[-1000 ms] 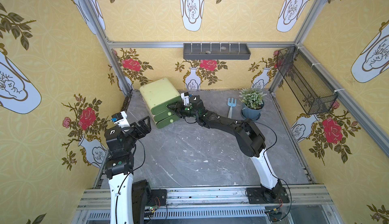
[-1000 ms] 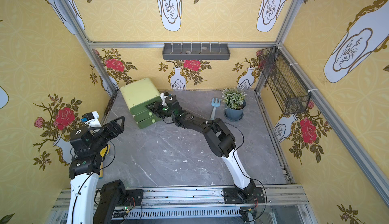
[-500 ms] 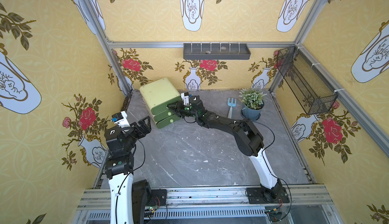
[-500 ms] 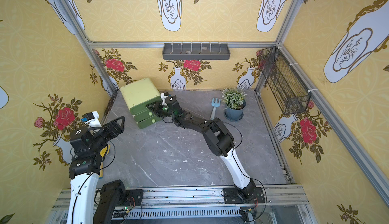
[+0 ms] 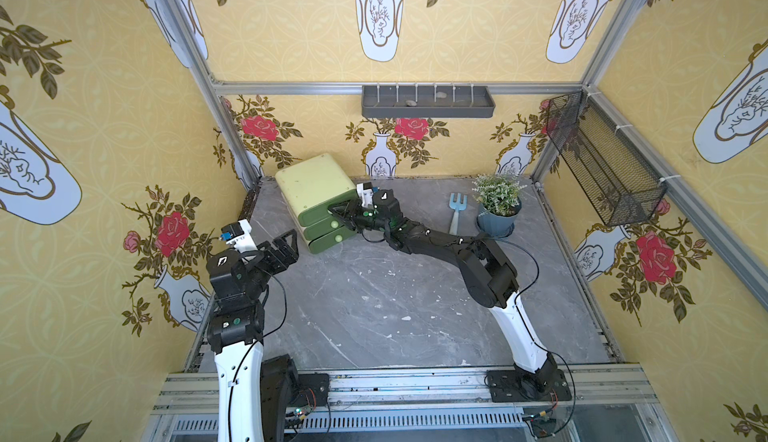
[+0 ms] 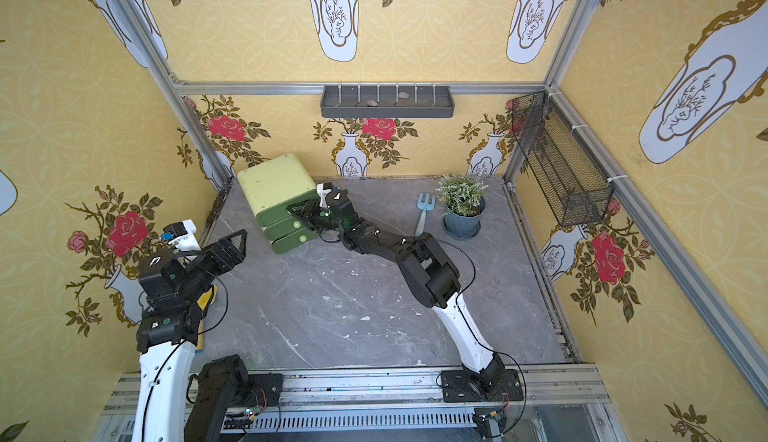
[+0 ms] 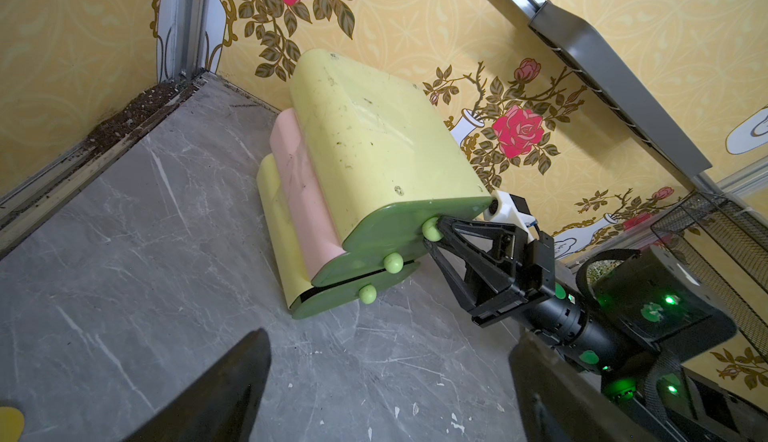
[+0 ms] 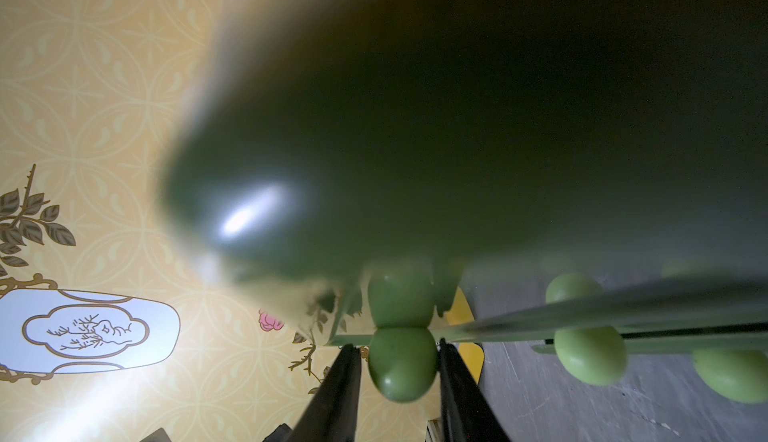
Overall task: Take the sponge out of the drawer
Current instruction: Open the drawer in the storage box.
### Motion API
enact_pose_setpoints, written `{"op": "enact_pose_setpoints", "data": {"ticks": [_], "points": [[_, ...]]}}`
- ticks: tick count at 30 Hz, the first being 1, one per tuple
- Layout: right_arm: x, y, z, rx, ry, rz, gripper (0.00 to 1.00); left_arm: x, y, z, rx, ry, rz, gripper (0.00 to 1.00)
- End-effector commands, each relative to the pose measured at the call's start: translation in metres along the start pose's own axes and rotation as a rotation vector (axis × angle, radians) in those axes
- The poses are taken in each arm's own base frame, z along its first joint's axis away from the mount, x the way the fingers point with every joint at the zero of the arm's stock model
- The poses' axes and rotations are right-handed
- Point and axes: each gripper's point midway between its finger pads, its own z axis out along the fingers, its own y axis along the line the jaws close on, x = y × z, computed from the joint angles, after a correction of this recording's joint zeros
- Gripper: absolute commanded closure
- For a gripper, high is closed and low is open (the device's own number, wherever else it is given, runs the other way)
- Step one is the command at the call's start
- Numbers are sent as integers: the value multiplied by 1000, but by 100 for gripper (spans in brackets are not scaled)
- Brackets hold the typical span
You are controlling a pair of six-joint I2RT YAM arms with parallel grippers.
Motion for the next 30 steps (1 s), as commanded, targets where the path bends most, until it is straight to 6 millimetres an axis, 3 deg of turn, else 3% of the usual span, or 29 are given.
{"op": "enact_pose_setpoints", "data": {"ticks": [1, 16, 30], "points": [[-5, 19, 1, -74, -16, -21, 67, -4, -4, 1, 21, -17, 18, 5], [2, 16, -4, -75, -13, 2, 83, -3, -3, 1, 22, -16, 17, 5], [14, 25, -22, -95, -10, -1, 87, -2, -3, 1, 23, -14, 17, 5]]}}
